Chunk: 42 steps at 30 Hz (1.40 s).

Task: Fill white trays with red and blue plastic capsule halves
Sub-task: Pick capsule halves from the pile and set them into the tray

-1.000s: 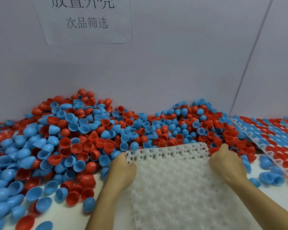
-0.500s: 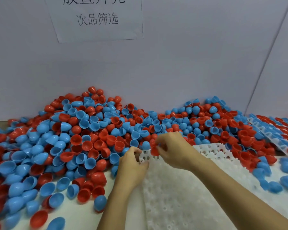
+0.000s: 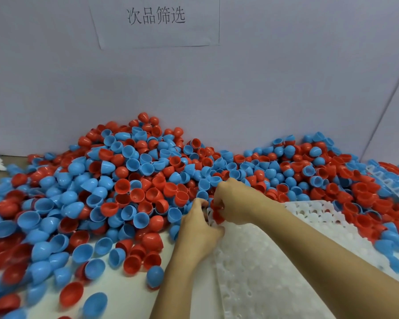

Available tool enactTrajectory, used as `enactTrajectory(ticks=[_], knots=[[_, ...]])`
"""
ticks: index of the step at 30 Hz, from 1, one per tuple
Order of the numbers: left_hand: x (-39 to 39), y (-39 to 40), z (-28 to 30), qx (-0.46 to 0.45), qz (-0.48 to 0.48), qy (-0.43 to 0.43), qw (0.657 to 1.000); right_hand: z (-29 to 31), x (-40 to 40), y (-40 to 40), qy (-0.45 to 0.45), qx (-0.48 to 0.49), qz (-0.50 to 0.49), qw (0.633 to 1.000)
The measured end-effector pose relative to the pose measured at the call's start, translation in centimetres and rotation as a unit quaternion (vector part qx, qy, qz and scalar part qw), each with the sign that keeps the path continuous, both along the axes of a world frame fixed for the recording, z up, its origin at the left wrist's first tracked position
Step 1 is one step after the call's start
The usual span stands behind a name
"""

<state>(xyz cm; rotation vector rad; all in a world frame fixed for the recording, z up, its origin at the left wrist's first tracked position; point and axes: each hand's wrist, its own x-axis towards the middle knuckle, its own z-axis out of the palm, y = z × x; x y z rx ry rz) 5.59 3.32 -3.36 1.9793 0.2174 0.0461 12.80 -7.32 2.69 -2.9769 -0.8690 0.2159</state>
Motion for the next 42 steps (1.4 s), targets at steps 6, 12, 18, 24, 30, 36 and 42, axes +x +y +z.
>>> enactTrajectory(ticks=[6, 12, 18, 24, 30, 36, 42], knots=[[0.1, -0.1, 0.0, 0.017, -0.004, -0.035, 0.999, -0.6, -0.3, 0.3, -0.015, 0.020, -0.014, 1.000], [0.0, -0.5, -0.1, 0.041, 0.010, -0.063, 0.997, -2.6, -0.8, -1.1, 0.016, 0.153, -0.044, 0.987], [0.3, -0.5, -0.1, 0.041, 0.026, -0.051, 0.998, -2.9, -1.5, -2.8, -0.043, 0.310, -0.097, 0.945], [0.4, -0.9, -0.1, 0.047, 0.029, -0.048, 0.997, -3.9, -1.7, -3.5, -0.028, 0.270, -0.098, 0.958], [0.4, -1.1, -0.4, 0.053, 0.027, -0.064, 0.996, -4.8, -1.8, -2.7, -0.035, 0.222, -0.108, 0.968], [0.4, -1.3, -0.3, 0.071, 0.036, -0.061, 0.995, -5.0, -1.5, -3.0, -0.113, 0.279, -0.160, 0.940], [0.5, -1.3, -0.3, 0.074, 0.041, -0.059, 0.995, -5.2, -1.4, -3.1, -0.144, 0.262, -0.175, 0.938]])
